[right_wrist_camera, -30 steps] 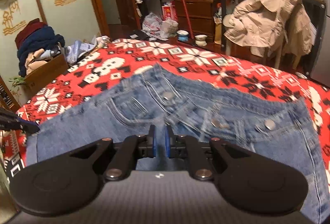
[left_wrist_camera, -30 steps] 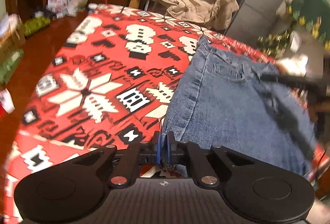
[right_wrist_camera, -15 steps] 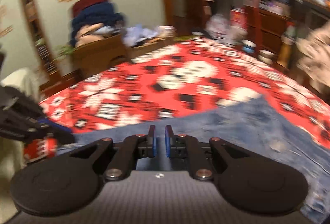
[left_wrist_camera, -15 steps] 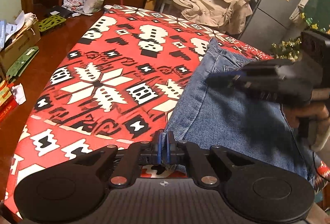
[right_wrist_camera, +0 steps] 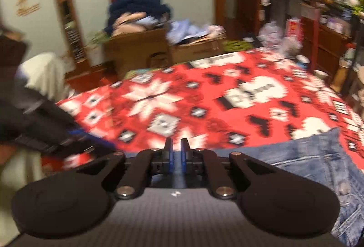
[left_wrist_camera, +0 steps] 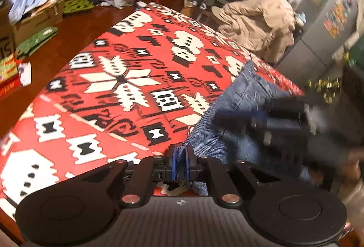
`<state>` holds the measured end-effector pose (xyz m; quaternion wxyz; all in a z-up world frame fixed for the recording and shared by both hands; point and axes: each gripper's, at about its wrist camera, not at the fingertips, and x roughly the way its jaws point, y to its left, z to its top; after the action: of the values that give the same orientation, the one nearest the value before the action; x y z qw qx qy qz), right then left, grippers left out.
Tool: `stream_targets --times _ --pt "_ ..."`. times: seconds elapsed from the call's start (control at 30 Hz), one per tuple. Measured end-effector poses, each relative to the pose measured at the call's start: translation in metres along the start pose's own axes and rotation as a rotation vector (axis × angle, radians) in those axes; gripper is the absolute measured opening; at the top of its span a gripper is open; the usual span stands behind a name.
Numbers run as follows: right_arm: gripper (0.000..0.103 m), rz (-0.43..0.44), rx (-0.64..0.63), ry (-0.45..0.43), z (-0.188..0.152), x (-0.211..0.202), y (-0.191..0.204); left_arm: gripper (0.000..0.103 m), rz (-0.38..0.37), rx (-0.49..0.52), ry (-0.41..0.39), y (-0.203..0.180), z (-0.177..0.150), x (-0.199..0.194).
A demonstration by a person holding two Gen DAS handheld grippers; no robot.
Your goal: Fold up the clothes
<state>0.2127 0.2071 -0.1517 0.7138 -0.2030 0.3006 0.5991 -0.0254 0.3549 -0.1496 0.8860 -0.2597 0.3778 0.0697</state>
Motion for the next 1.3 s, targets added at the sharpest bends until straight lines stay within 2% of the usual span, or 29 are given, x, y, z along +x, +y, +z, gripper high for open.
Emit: stream_targets --times 0.1,0.3,0.43,0.57,0.83,0.97,1.17,1.3 --pt "0.007 0.014 -0.050 0.032 -0.006 0.011 0.015 0.010 0.016 -0.031 -0.013 0.002 -0.001 -0.003" --pt "0.008 0.001 -0.030 0.009 0.000 0.023 0.021 0.011 0.049 -0.094 -0.054 0.009 0.000 -0.018" --pt "0.007 0.036 -0.006 -0.005 0.006 0.009 0.020 0.011 0.028 -0.124 -0.092 0.008 0.003 -0.029" --pt "0.007 0.049 -0.044 0.049 -0.004 0.007 0.026 0.011 0.022 -0.108 -0.083 -0.001 0.004 -0.023" --pt "0.007 0.055 -0.021 0.012 0.002 0.021 0.025 0.011 0.047 -0.099 -0.058 -0.007 0.003 -0.015" --pt "0.008 0.044 0.020 -0.030 0.004 -0.005 0.007 0.011 0.029 -0.092 -0.070 -0.014 0.007 -0.012" --pt "0.008 -0.106 0.087 -0.019 -0.005 -0.029 -0.054 0.011 0.001 -0.111 -0.103 -0.042 0.016 0.021" --pt "0.007 -0.140 0.090 -0.003 -0.012 -0.026 -0.079 0.008 0.016 -0.121 -0.107 -0.061 0.019 0.053"
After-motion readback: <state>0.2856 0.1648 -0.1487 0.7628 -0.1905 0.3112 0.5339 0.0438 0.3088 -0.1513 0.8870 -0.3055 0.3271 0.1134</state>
